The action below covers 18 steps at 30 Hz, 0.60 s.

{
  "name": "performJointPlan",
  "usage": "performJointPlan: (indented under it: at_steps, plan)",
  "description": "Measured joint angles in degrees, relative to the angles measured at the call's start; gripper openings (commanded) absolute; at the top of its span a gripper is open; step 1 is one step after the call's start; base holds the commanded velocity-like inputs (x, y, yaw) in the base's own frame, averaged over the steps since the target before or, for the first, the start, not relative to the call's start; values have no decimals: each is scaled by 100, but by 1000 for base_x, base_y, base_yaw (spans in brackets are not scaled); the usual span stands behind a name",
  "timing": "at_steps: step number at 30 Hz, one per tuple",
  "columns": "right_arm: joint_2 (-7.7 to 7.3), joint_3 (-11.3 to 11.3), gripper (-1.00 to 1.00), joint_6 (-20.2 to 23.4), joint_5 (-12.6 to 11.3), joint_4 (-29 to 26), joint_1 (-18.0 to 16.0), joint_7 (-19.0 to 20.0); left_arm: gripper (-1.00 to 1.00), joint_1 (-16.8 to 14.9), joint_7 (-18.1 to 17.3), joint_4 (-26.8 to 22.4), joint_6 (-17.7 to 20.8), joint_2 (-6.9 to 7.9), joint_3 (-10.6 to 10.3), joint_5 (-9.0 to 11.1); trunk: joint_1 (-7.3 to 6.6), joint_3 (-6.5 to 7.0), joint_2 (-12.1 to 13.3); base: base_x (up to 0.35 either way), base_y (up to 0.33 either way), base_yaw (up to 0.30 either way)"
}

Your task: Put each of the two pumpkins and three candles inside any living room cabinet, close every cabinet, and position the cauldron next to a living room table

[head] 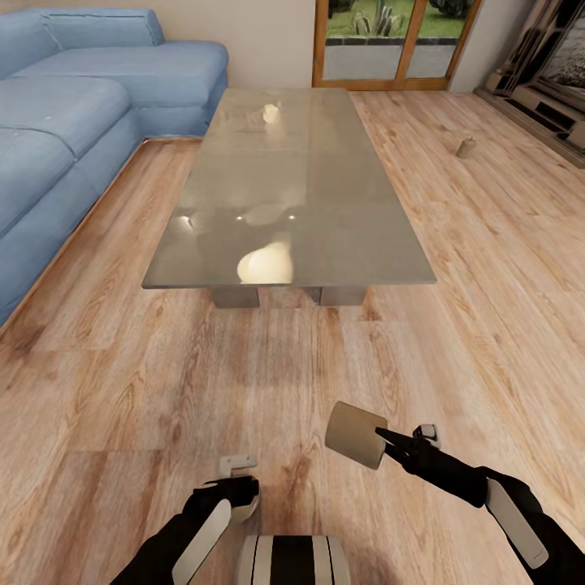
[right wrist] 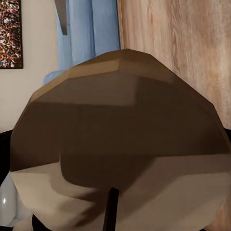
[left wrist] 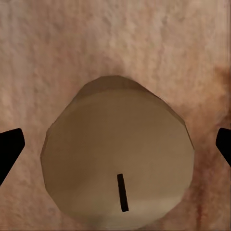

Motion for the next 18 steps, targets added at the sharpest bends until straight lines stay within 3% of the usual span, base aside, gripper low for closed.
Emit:
performJointPlan:
  at_steps: [12,18]
  plan:
    - [7,14,-100,0,0,0,0,0,100,0,-61,1,-78,29,17,-17,10,-89,-5,0,0,0]
    - [-1,25,-100,-6,8,-6,-1,16,100,-1,-69,26,-106,30,15,13,26,-221,-13,0,0,0]
